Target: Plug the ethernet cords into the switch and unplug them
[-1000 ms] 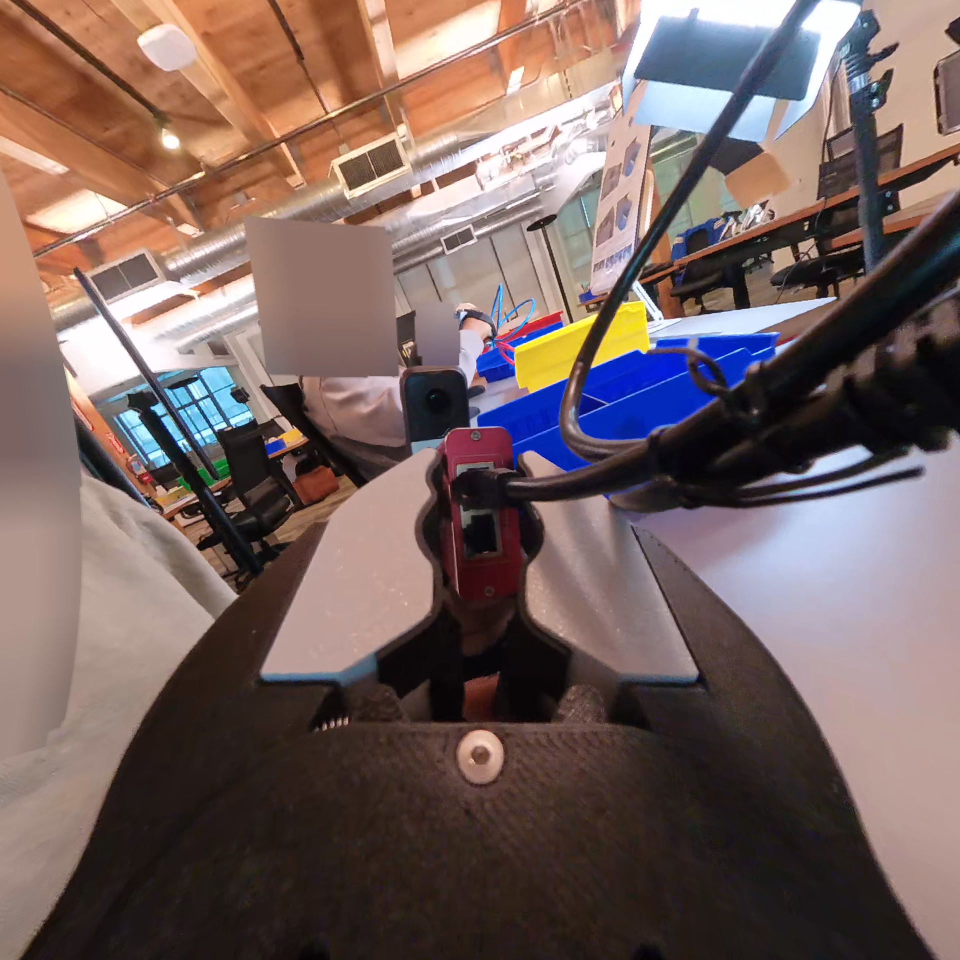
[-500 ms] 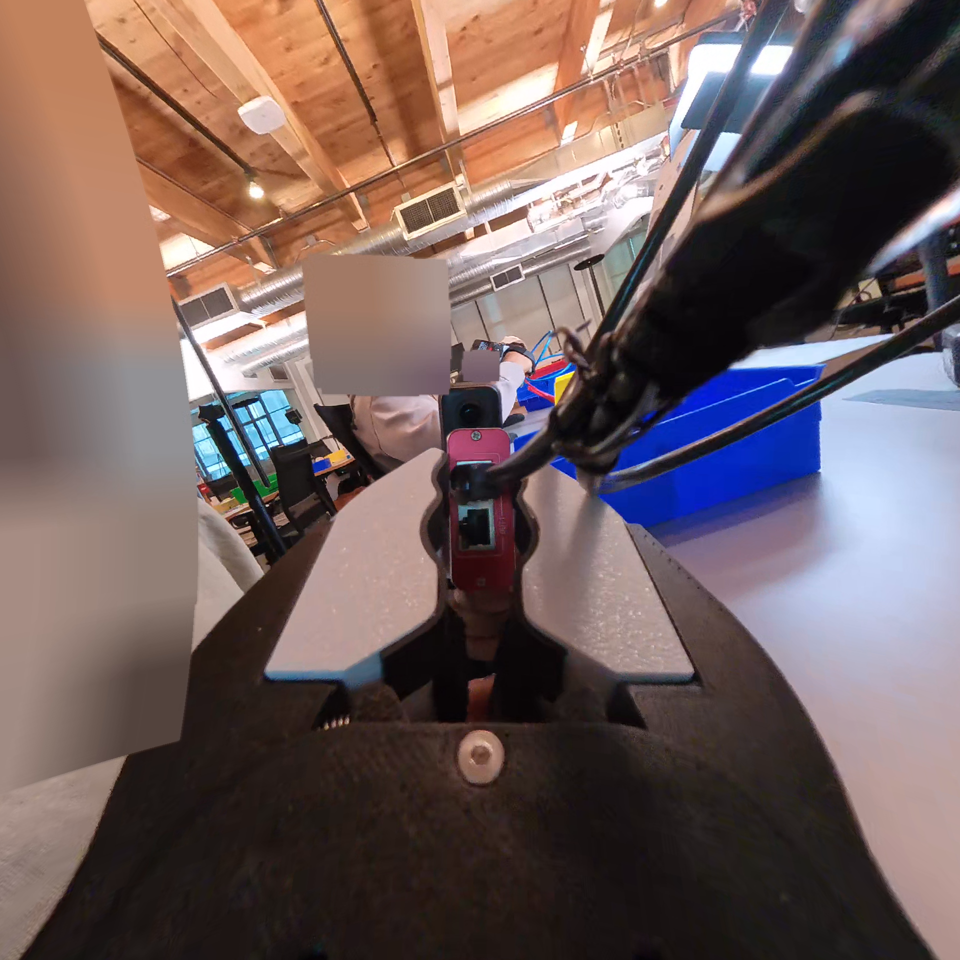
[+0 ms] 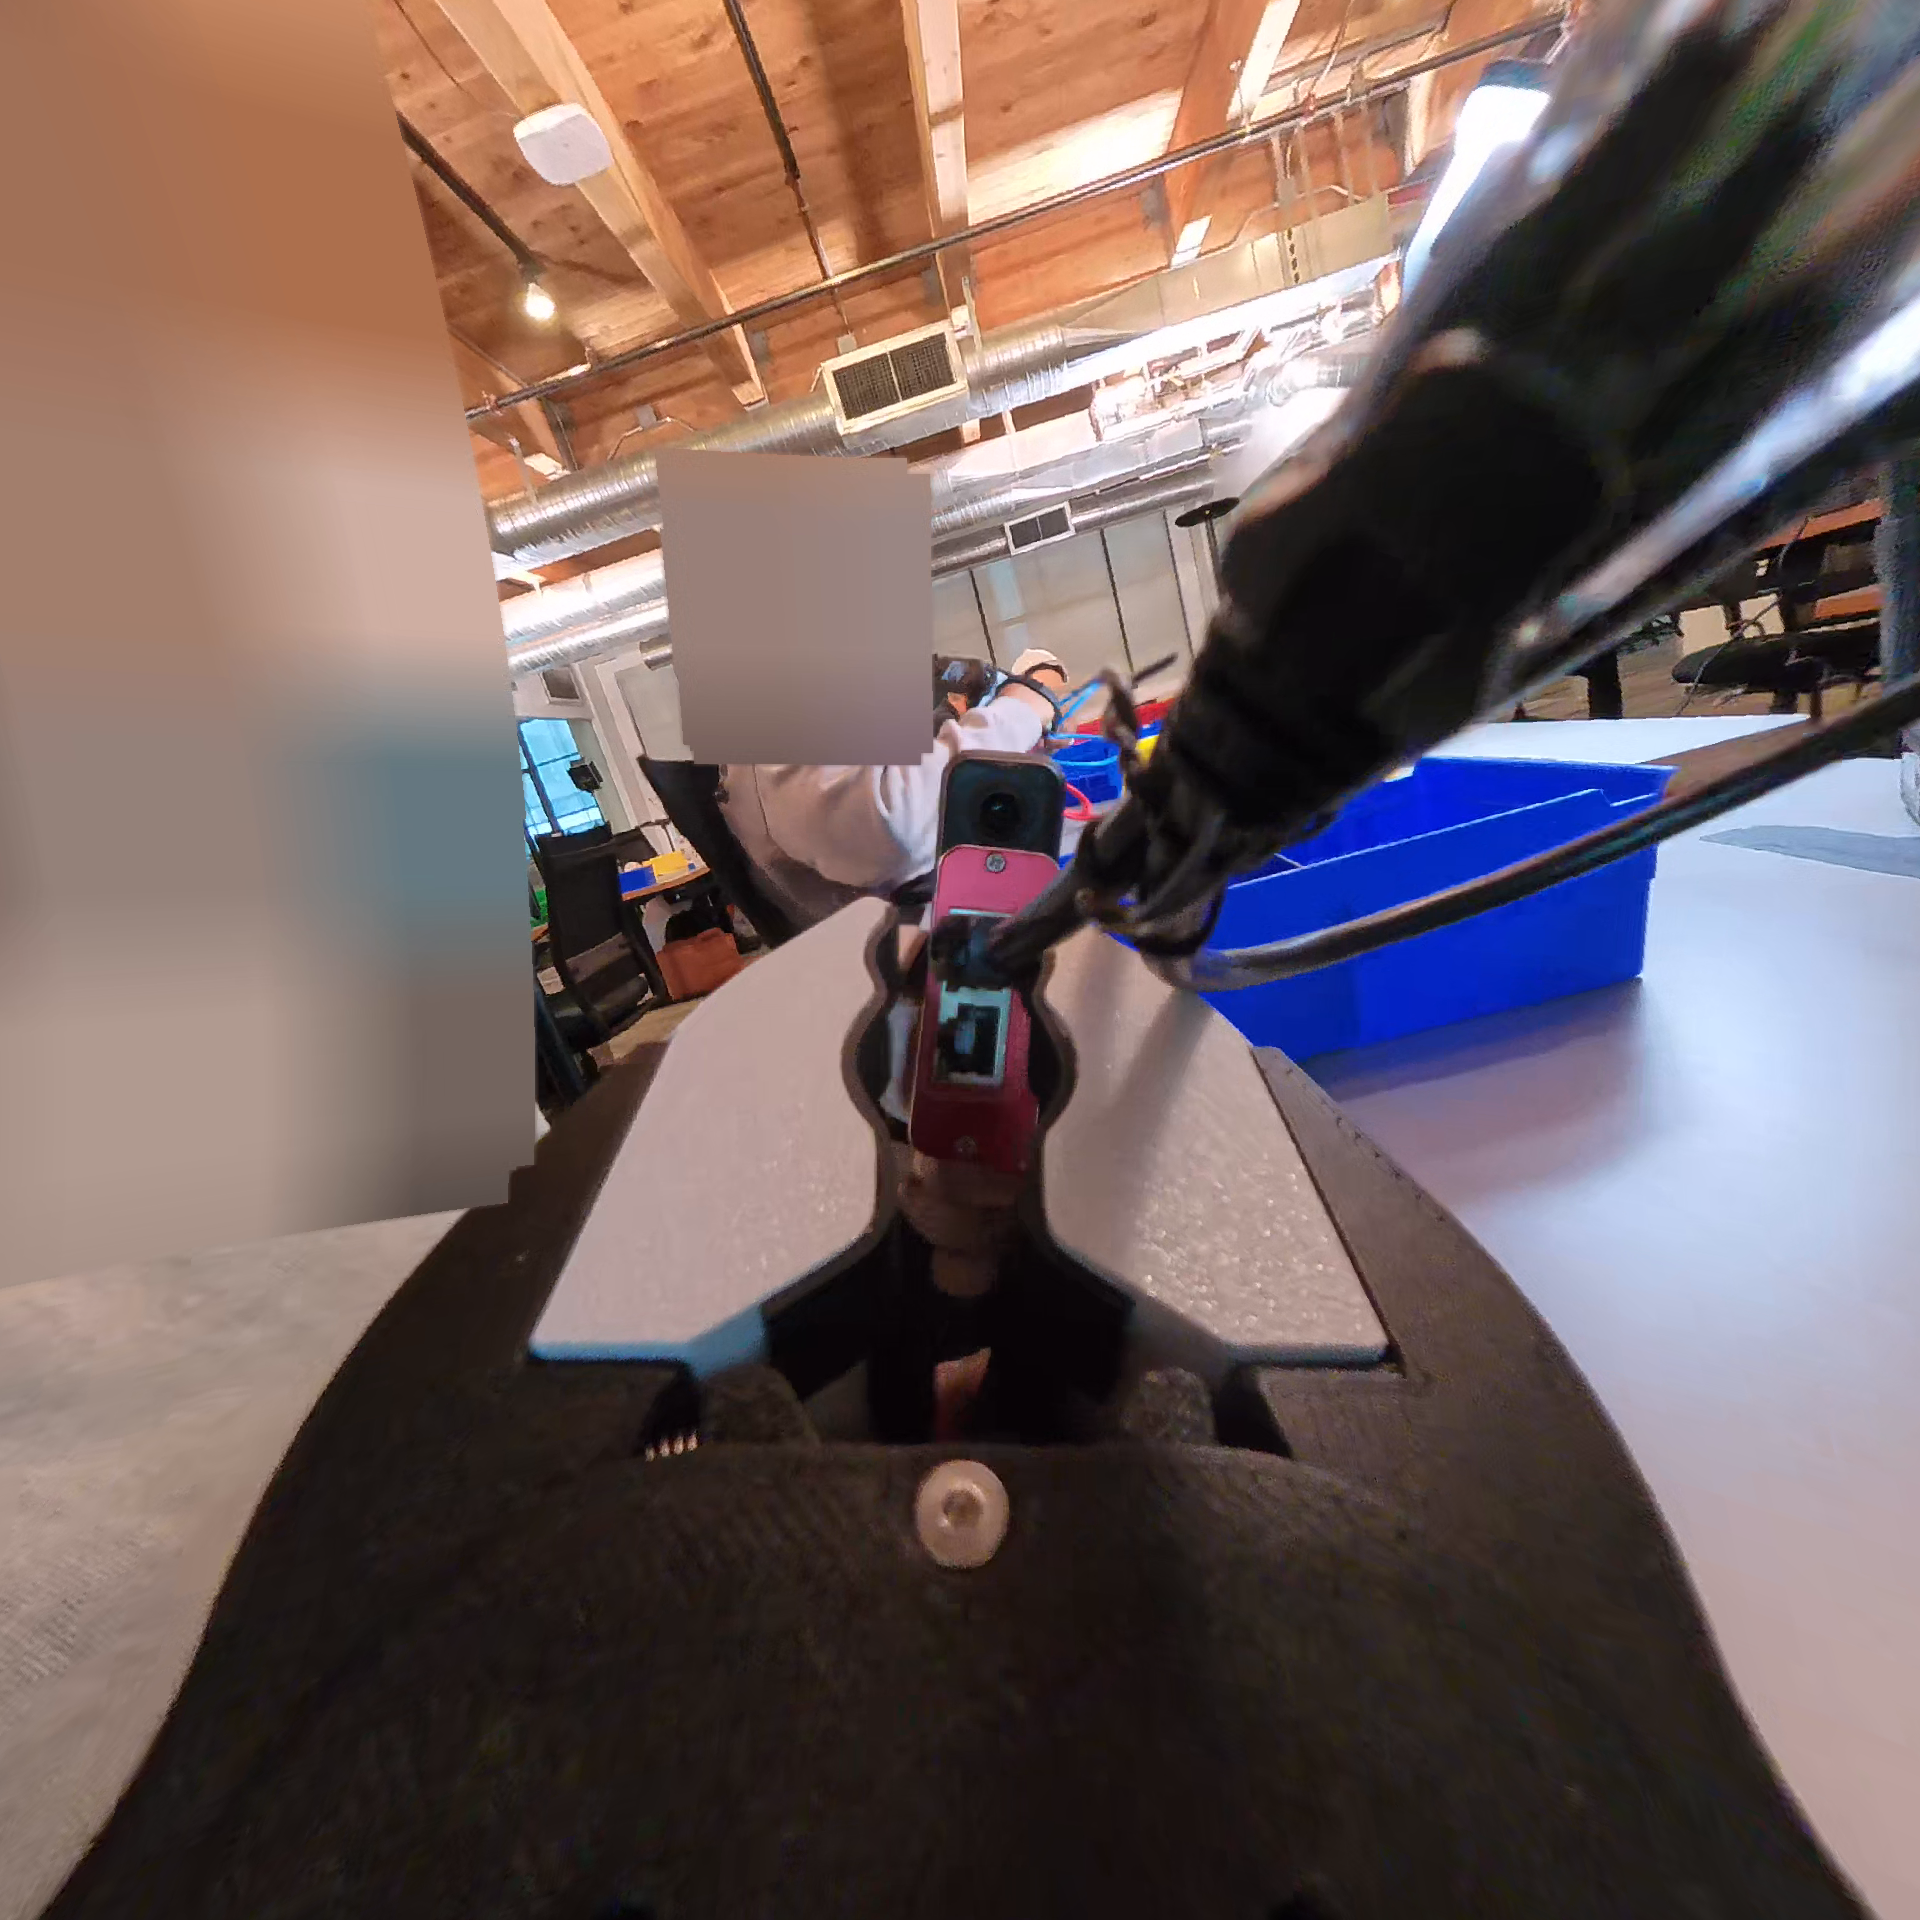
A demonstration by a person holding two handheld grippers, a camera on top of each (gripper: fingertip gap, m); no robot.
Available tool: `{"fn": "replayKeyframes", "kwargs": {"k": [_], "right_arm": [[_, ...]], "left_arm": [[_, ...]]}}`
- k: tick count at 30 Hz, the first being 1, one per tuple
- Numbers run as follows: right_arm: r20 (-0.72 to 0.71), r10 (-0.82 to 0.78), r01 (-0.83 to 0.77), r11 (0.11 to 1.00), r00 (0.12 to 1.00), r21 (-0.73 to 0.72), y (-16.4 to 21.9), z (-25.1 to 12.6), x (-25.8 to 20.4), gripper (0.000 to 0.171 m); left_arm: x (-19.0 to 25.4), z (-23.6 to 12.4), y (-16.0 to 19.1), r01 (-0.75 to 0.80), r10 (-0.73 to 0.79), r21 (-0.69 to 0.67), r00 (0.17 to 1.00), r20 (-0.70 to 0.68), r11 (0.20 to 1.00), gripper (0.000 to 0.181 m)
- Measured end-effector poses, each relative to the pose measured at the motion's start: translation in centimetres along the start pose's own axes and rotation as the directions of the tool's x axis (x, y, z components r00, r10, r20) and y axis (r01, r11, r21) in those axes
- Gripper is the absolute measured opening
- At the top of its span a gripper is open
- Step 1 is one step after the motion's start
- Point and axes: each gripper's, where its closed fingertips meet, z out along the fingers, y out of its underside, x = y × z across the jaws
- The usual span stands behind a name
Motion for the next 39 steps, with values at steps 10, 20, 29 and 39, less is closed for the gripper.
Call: {"fn": "replayKeyframes", "kwargs": {"k": [10, 20, 29, 39], "right_arm": [[-0.024, -0.061, 0.06, 0.997, 0.998, -0.048, 0.4, -0.7, 0.1, 0.018], [-0.16, -0.231, 0.224, 0.973, 0.96, -0.064, 0.5, -1.3, 1.2, 0.018], [-0.215, -0.313, 0.315, 0.949, 0.925, -0.026, -0.6, -1.0, 0.3, 0.016], [-0.302, -0.436, 0.429, 0.898, 0.848, -0.092, -1.1, -1.1, -0.1, 0.017]], "left_arm": [[0.2, 0.1, 0.3, -0.01, 0.01, -0.019, 1.0, -0.009, 1.0, 0.029], [-1.0, 0.5, 1.1, -0.3, 0.315, -0.109, 0.934, 0.17, 0.948, 0.03], [0.0, 0.9, 0.4, -0.187, 0.189, -0.026, 0.978, 0.09, 0.982, 0.03], [0.4, 1.3, -0.1, -0.032, 0.031, 0.053, 0.999, 0.025, 0.998, 0.03]]}}
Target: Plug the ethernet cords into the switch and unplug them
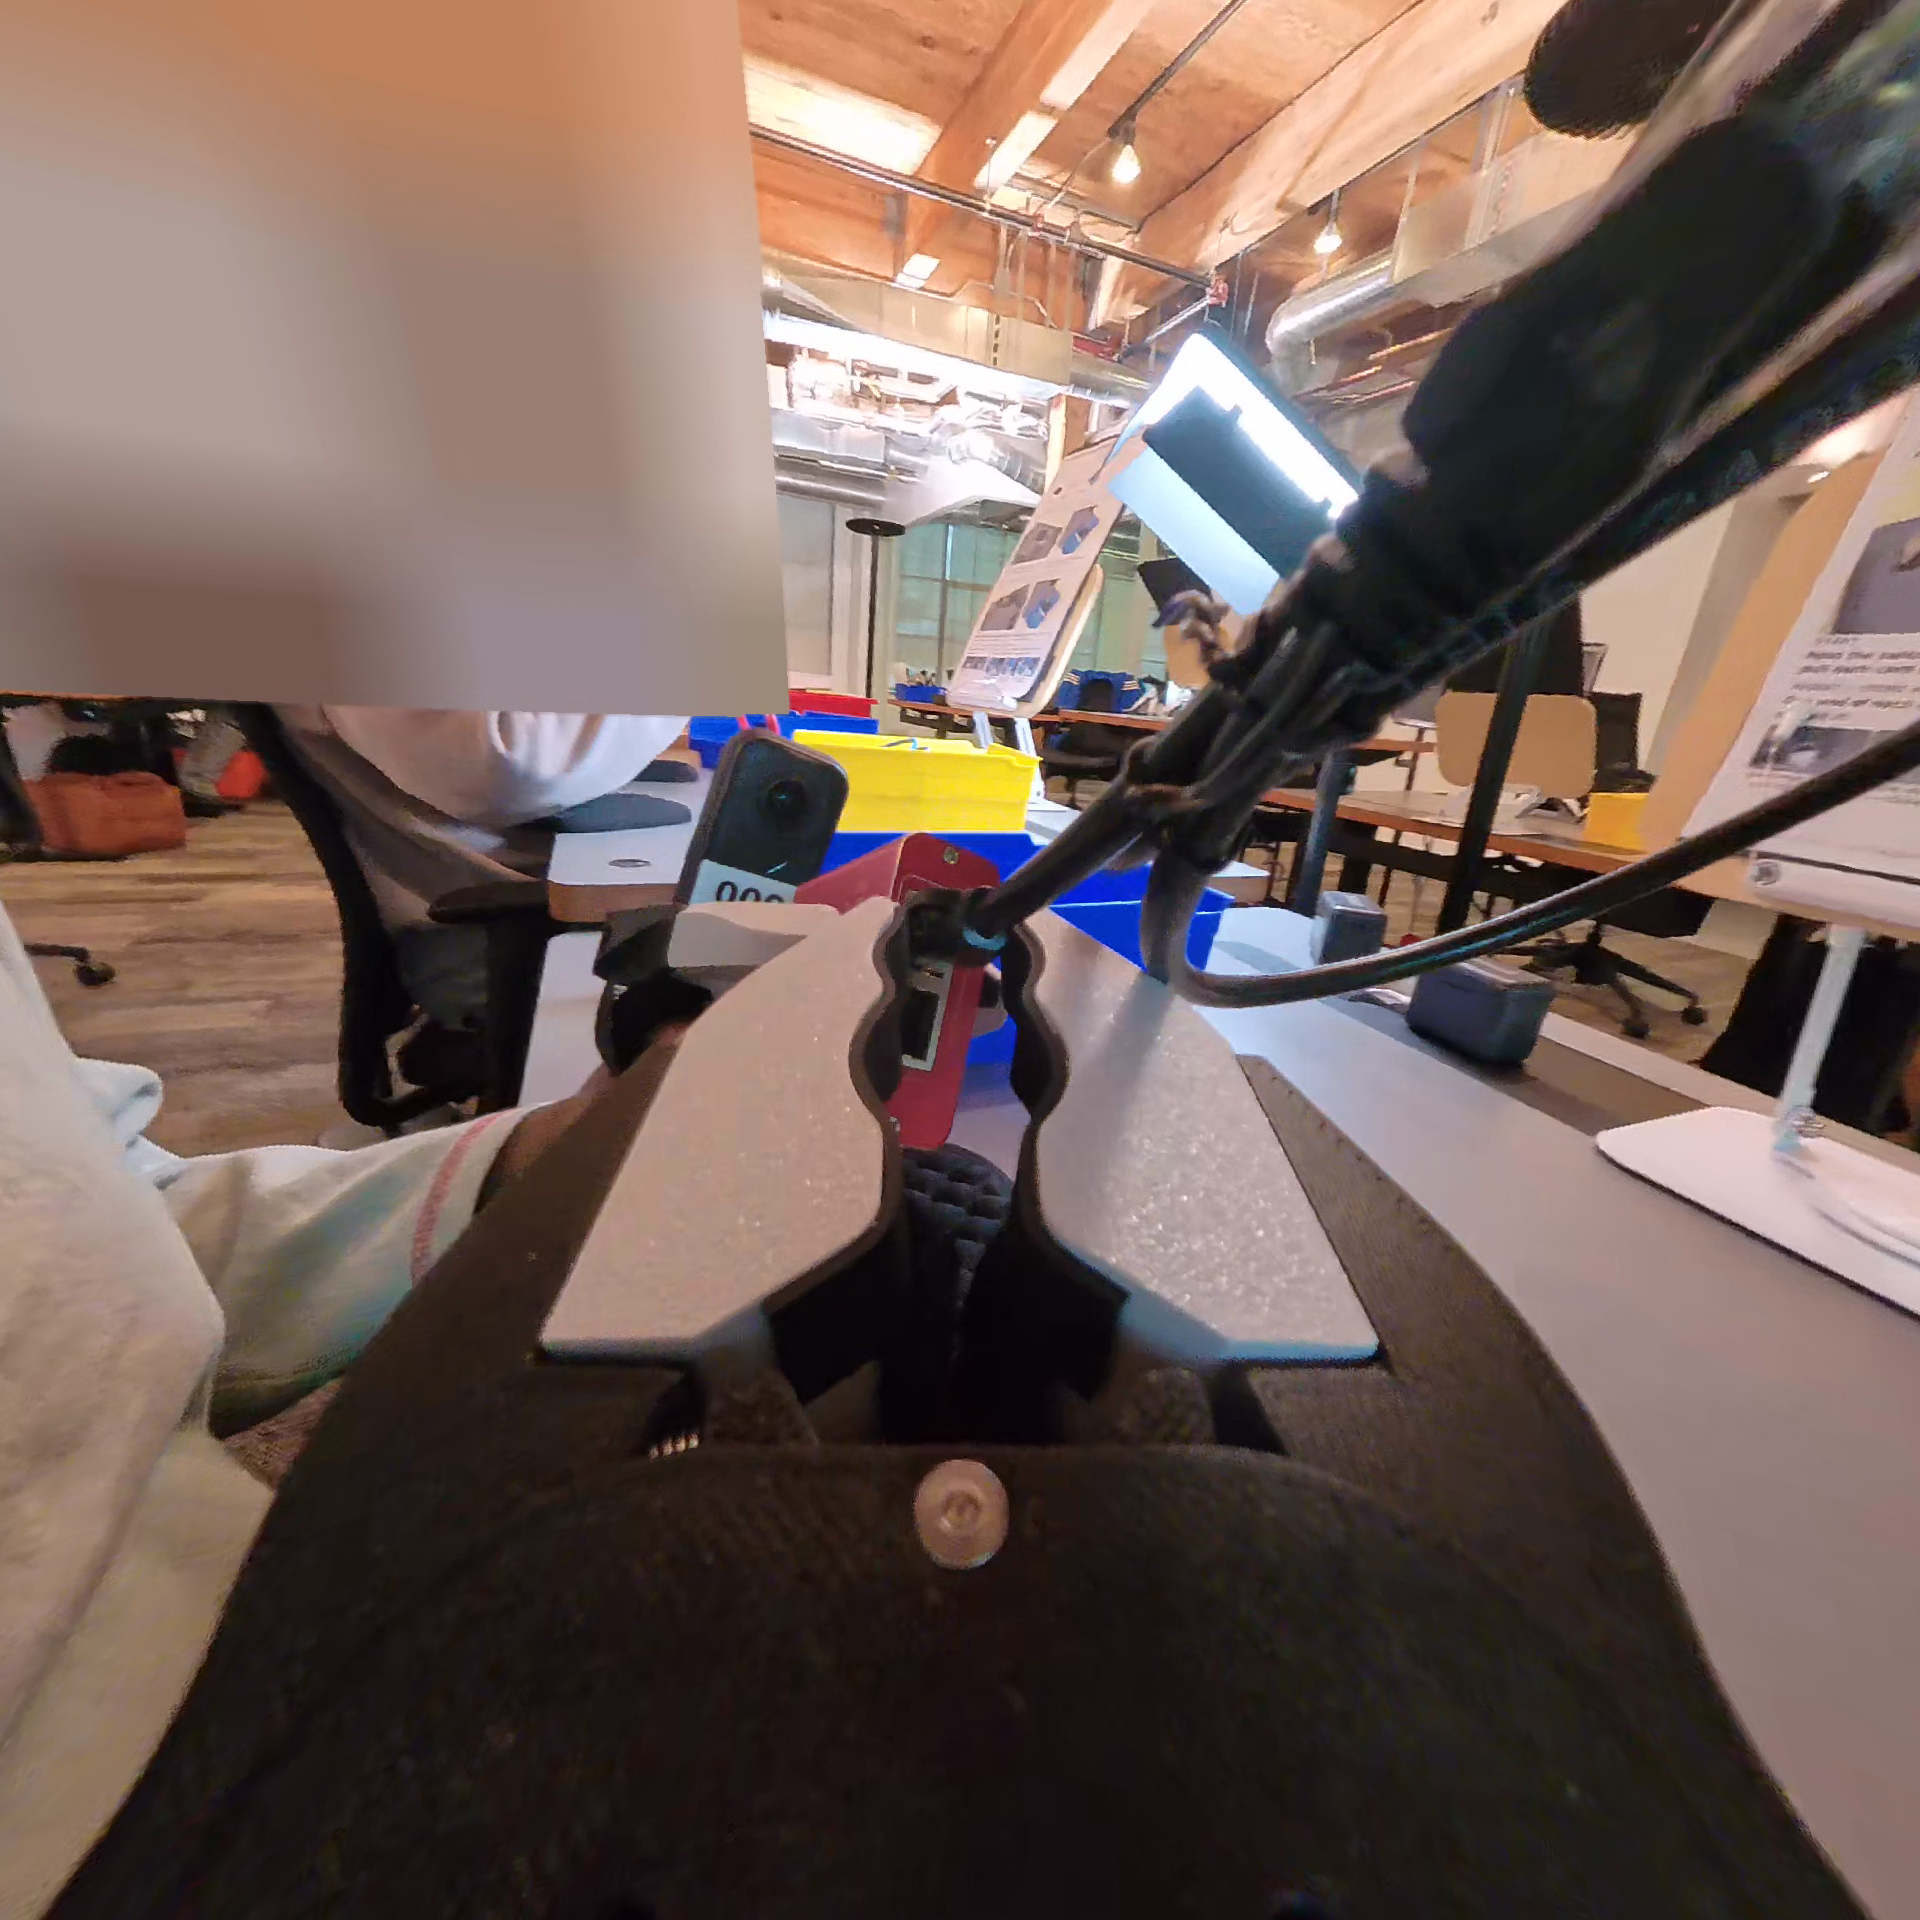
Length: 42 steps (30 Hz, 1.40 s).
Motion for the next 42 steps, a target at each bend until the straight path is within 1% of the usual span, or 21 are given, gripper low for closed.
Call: {"fn": "replayKeyframes", "kwargs": {"k": [4, 6, 8, 9, 11, 12, 13, 14, 15, 17, 19, 21, 23, 25, 27, 30, 32, 34, 37, 39, 42], "right_arm": [[0.009, 0.033, -0.034, 0.999, 0.999, 0.016, 0.1, -0.4, 0.2, 0.017], [0.05, 0.051, -0.054, 0.997, 0.997, 0.06, -0.3, -0.6, -0.2, 0.017], [0.042, 0.083, -0.088, 0.987, 0.996, 0.134, -1.2, -0.9, 0.2, 0.016], [-0.035, 0.121, -0.108, 0.961, 0.992, 0.254, -2.9, -2.5, 2.1, 0.014], [-0.184, 0.194, -0.099, 0.899, 0.964, 0.427, -6.0, -8.9, 7.5, 0.013], [-0.278, 0.17, -0.048, 0.917, 0.945, 0.397, -6.3, -11.8, 9.5, 0.013], [-0.37, 0.115, -0.015, 0.964, 0.922, 0.264, -5.6, -14.0, 11.0, 0.013], [-0.487, 0.037, 0.012, 0.995, 0.873, 0.097, -4.7, -16.4, 12.3, 0.013], [-0.605, -0.072, 0.061, 0.997, 0.793, -0.039, -4.7, -19.2, 13.3, 0.013], [-0.742, -0.202, 0.031, 0.971, 0.64, -0.238, -5.3, -24.6, 14.1, 0.014], [-0.814, -0.334, -0.028, 0.919, 0.476, -0.393, -6.1, -29.4, 14.5, 0.014], [-0.818, -0.468, -0.177, 0.821, 0.333, -0.542, -5.5, -33.7, 14.7, 0.014], [-0.799, -0.535, -0.303, 0.74, 0.274, -0.6, -4.4, -36.1, 14.9, 0.014], [-0.788, -0.555, -0.408, 0.675, 0.267, -0.614, -2.8, -37.3, 15.6, 0.014], [-0.724, -0.634, -0.498, 0.551, 0.273, -0.67, -1.3, -38.5, 16.5, 0.014], [-0.562, -0.729, -0.55, 0.304, 0.391, -0.778, 1.3, -38.8, 17.9, 0.014], [-0.493, -0.744, -0.518, 0.232, 0.451, -0.823, 2.3, -38.2, 18.6, 0.024], [-0.507, -0.72, -0.47, 0.28, 0.474, -0.837, 2.4, -37.1, 19.1, 0.032], [-0.634, -0.589, -0.392, 0.499, 0.501, -0.773, 1.2, -34.9, 19.2, 0.043], [-0.679, -0.51, -0.345, 0.601, 0.528, -0.721, 0.2, -33.7, 18.8, 0.043], [-0.617, -0.425, -0.278, 0.625, 0.663, -0.73, 1.1, -31.6, 17.1, 0.051]], "left_arm": [[-0.5, 0.2, 0.2, -0.276, 0.283, -0.071, 0.951, 0.126, 0.959, 0.03], [0.0, 0.3, 0.1, -0.316, 0.321, -0.059, 0.939, 0.124, 0.947, 0.03], [0.5, 0.4, -0.3, -0.205, 0.203, 0.012, 0.976, 0.076, 0.979, 0.03], [0.5, -0.4, -1.5, -0.132, 0.127, 0.107, 0.99, 0.056, 0.985, 0.03], [0.7, -4.1, -5.9, 0.139, -0.098, 0.354, 0.987, -0.131, 0.925, 0.031], [0.2, -5.6, -7.3, 0.185, -0.125, 0.401, 0.977, -0.17, 0.897, 0.03], [-0.6, -6.1, -7.4, 0.118, -0.088, 0.394, 0.992, -0.094, 0.911, 0.029], [-0.9, -5.7, -6.9, 0.021, -0.021, 0.338, 1.0, -0.005, 0.941, 0.029], [-0.5, -4.7, -5.8, -0.068, 0.063, 0.238, 0.998, 0.026, 0.969, 0.029], [0.1, -2.9, -3.4, -0.177, 0.173, 0.088, 0.984, 0.046, 0.98, 0.03], [0.4, -1.7, -1.9, -0.162, 0.161, 0.055, 0.987, 0.018, 0.985, 0.03], [0.3, -1.2, -1.3, -0.096, 0.096, 0.044, 0.995, -0.002, 0.994, 0.03], [0.3, -1.3, -1.5, -0.119, 0.119, 0.049, 0.993, 0.007, 0.992, 0.03], [0.2, -1.6, -1.8, -0.131, 0.131, 0.057, 0.991, 0.014, 0.99, 0.03], [-0.1, -1.8, -2.0, -0.116, 0.115, 0.065, 0.993, 0.024, 0.991, 0.03], [-0.2, -1.8, -1.9, -0.119, 0.118, 0.054, 0.993, 0.028, 0.991, 0.03], [-0.1, -1.7, -1.7, -0.131, 0.13, 0.039, 0.991, 0.026, 0.991, 0.03], [-0.1, -1.7, -1.6, -0.129, 0.128, 0.032, 0.991, 0.024, 0.991, 0.03], [-0.1, -1.7, -1.5, -0.122, 0.121, 0.027, 0.992, 0.02, 0.992, 0.03], [-0.1, -1.7, -1.5, -0.124, 0.124, 0.026, 0.992, 0.02, 0.992, 0.03], [-0.1, -1.7, -1.4, -0.122, 0.122, 0.026, 0.992, 0.018, 0.992, 0.03]]}}
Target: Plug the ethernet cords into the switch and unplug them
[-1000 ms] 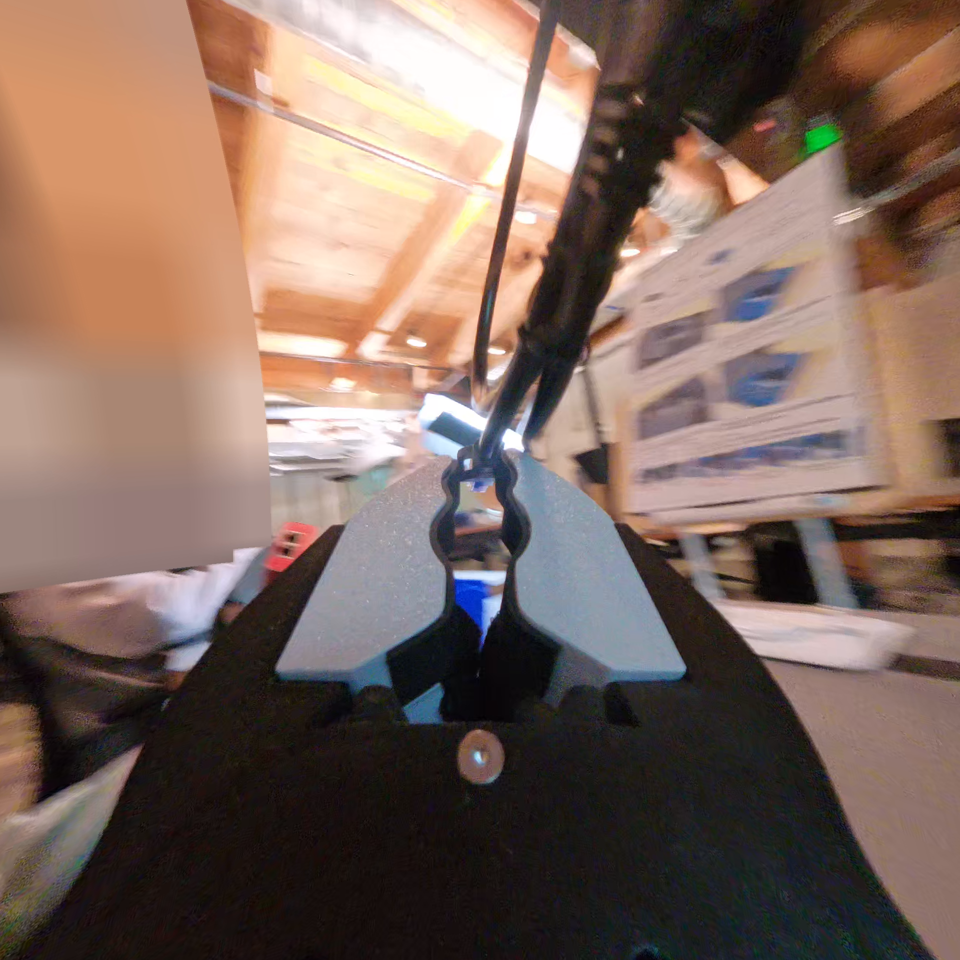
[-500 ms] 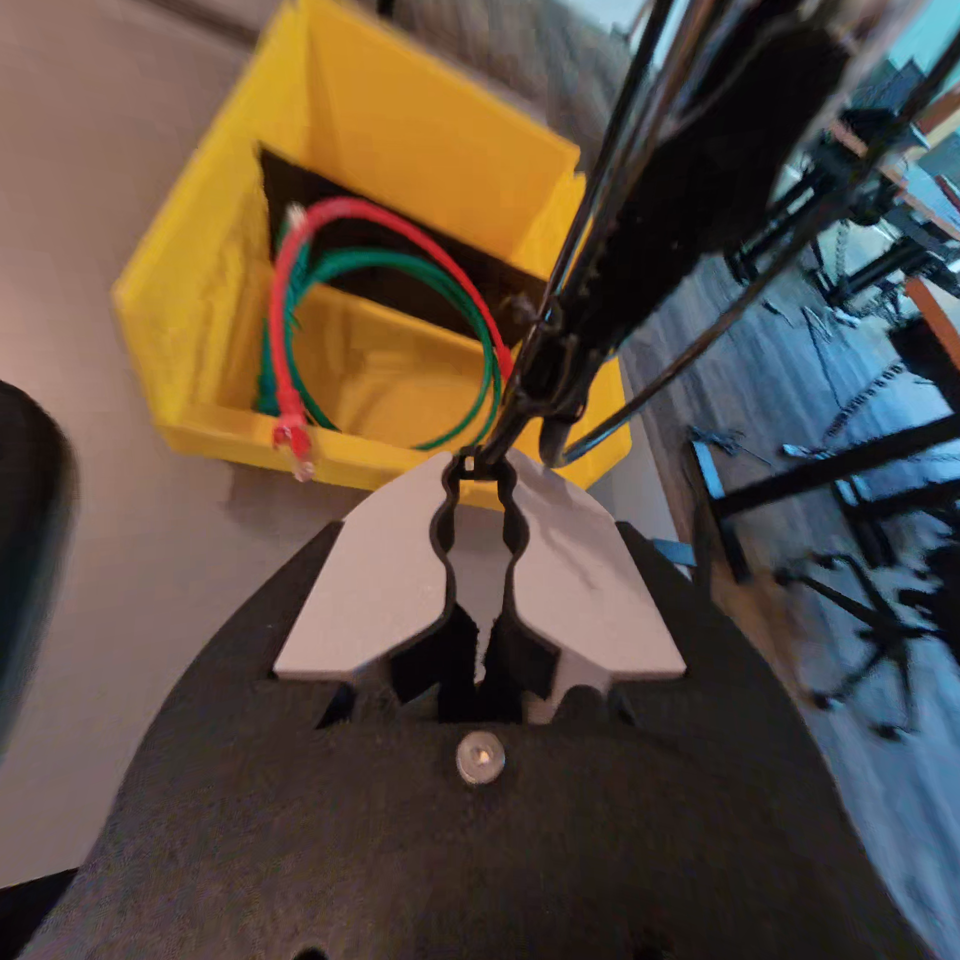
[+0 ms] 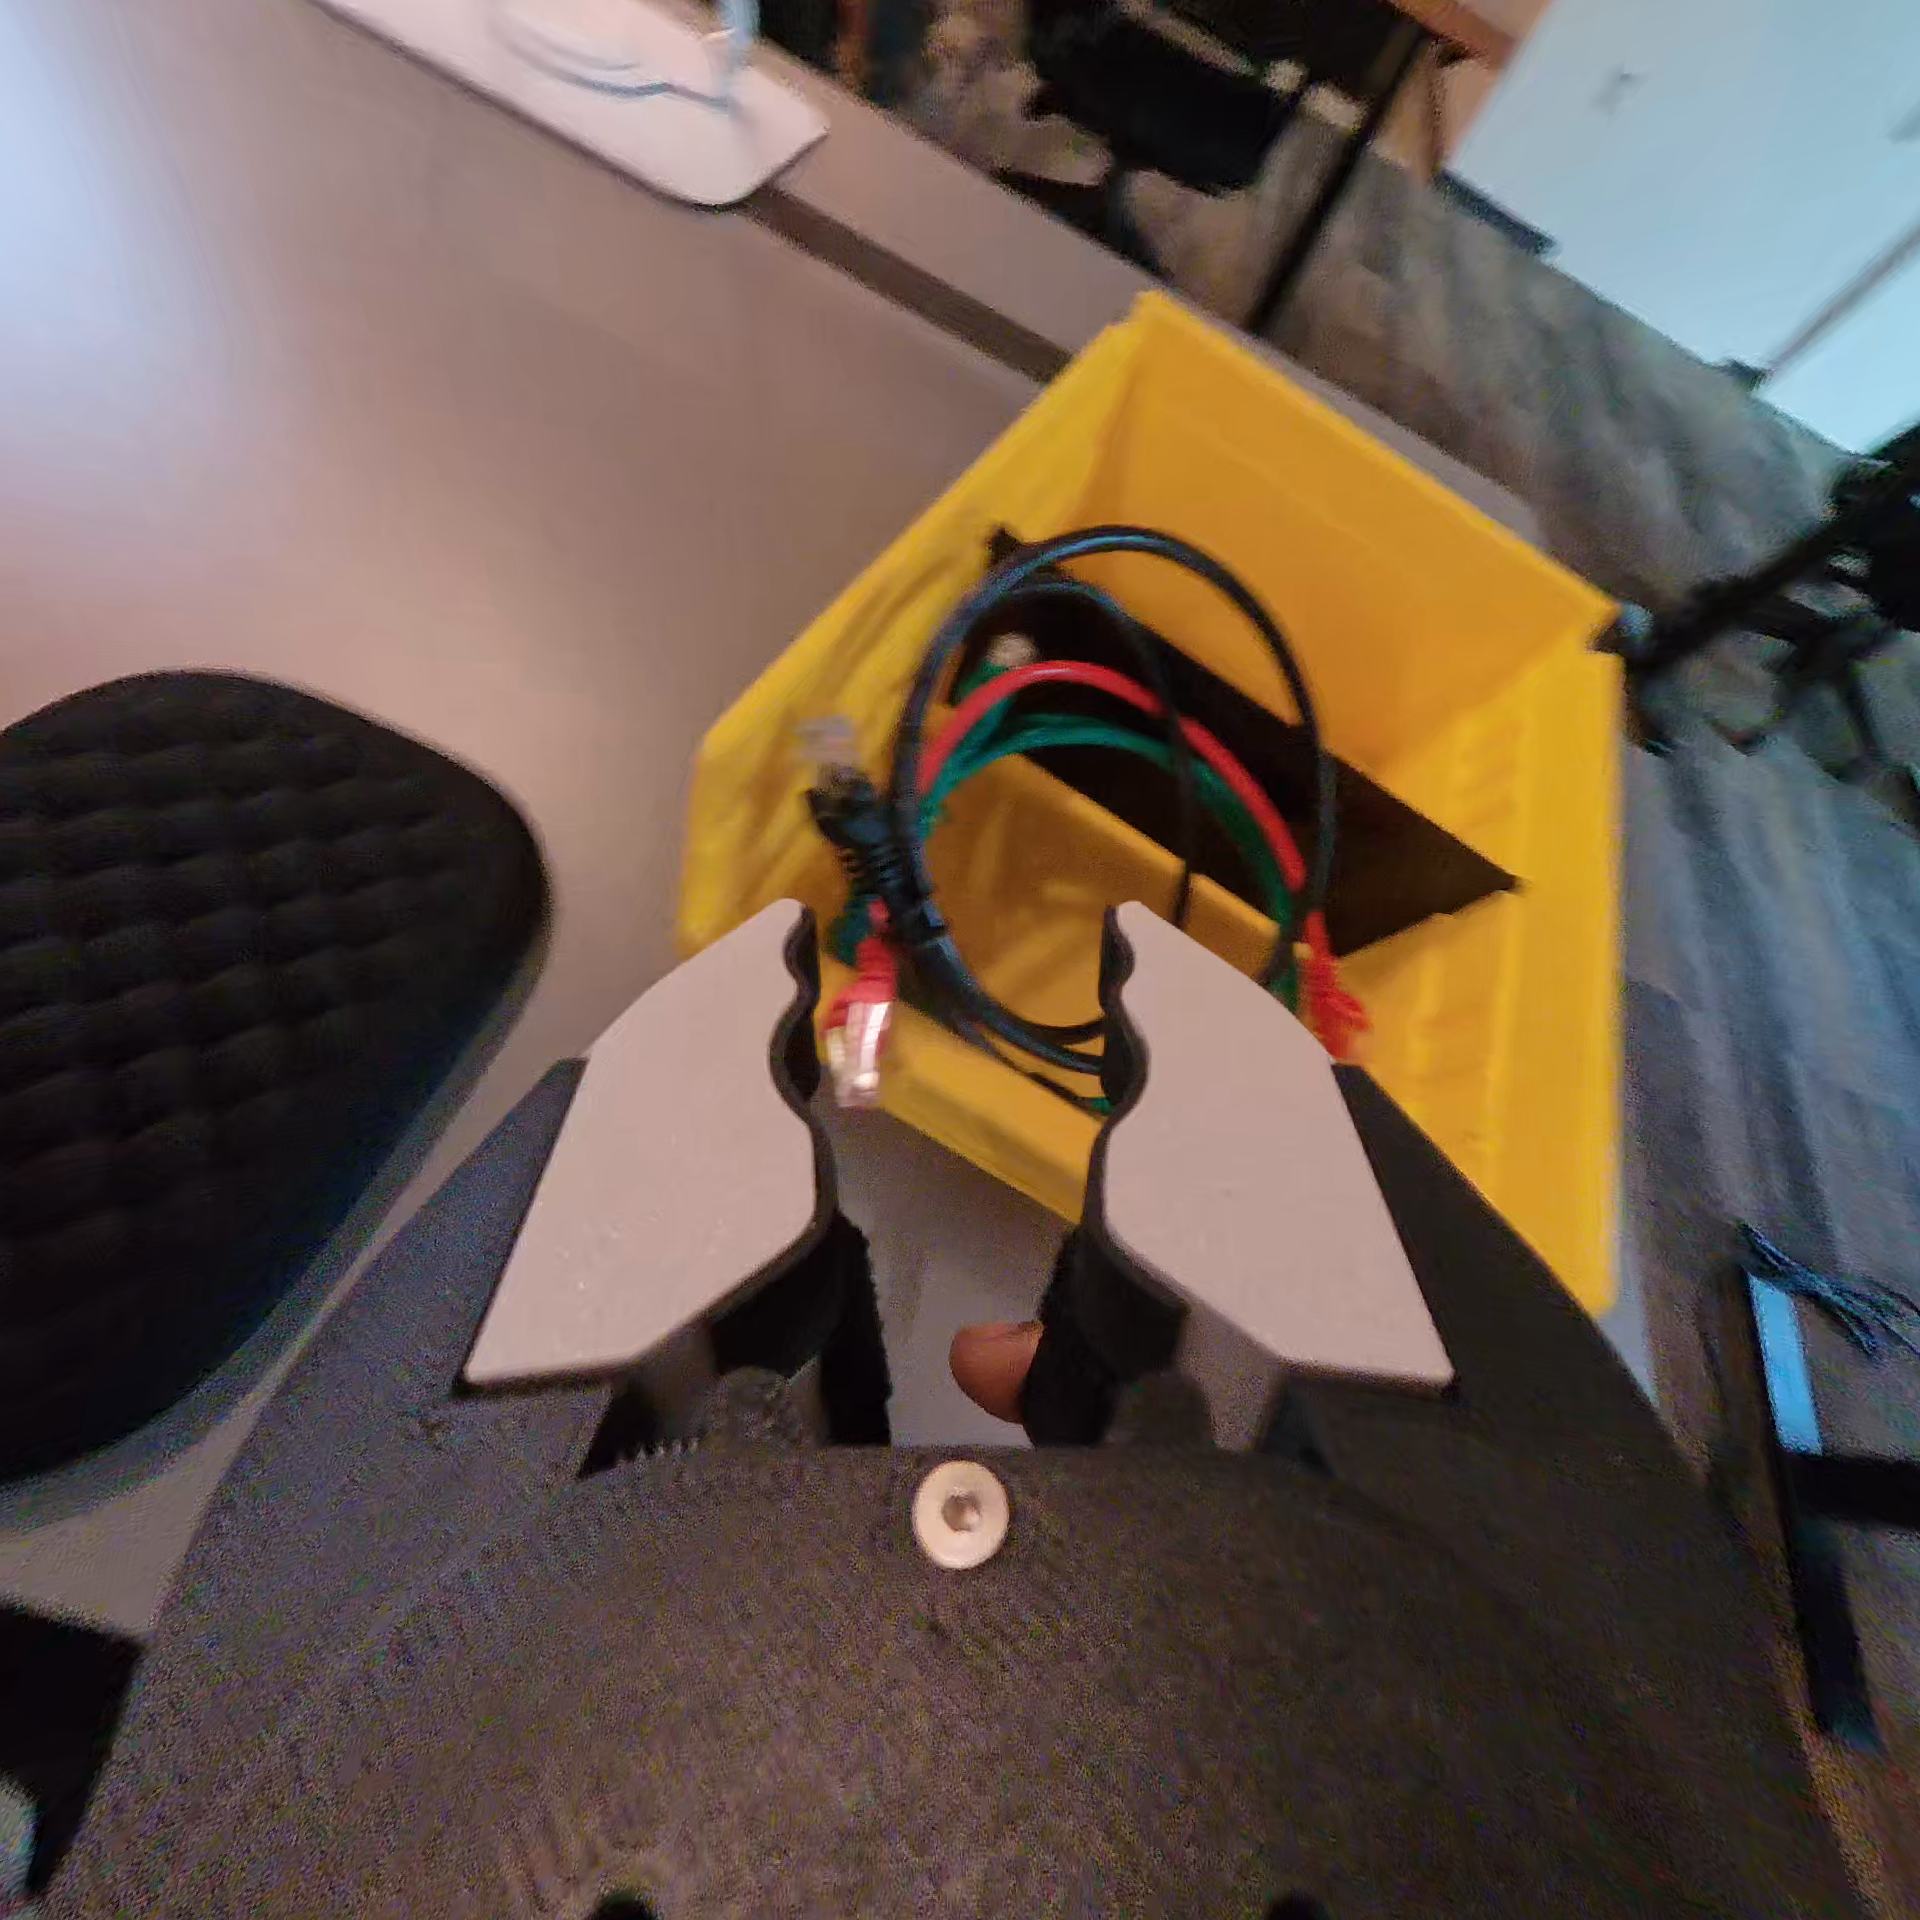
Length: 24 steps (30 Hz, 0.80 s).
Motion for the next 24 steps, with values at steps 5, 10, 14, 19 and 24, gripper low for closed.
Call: {"fn": "replayKeyframes", "kwargs": {"k": [5, 10, 14, 19, 24], "right_arm": [[0.04, -0.06, 0.066, 0.985, 0.997, -0.157, 3.4, 2.4, -0.4, 0.052], [0.028, 0.032, -0.027, 0.986, 0.999, -0.165, 4.3, 2.8, 1.8, 0.048], [0.031, 0.115, -0.107, 0.977, 0.993, -0.185, 4.9, 3.3, 2.6, 0.036], [0.063, 0.211, -0.192, 0.956, 0.975, -0.22, 4.9, 4.5, 3.6, 0.027], [0.127, 0.131, -0.065, 0.901, 0.983, -0.43, 5.2, 5.1, 4.6, 0.024]], "left_arm": [[0.0, 0.0, 0.2, -0.003, 0.003, -0.01, 1.0, 0.003, 1.0, 0.03], [0.0, 0.1, 0.2, 0.002, -0.002, -0.011, 1.0, -0.001, 1.0, 0.03], [0.1, 0.1, 0.3, 0.008, -0.009, -0.014, 1.0, -0.008, 1.0, 0.03], [0.2, 0.2, 0.5, 0.009, -0.01, -0.025, 1.0, -0.017, 1.0, 0.029], [0.6, 0.3, 0.6, 0.021, -0.022, -0.032, 0.999, -0.047, 0.999, 0.029]]}}
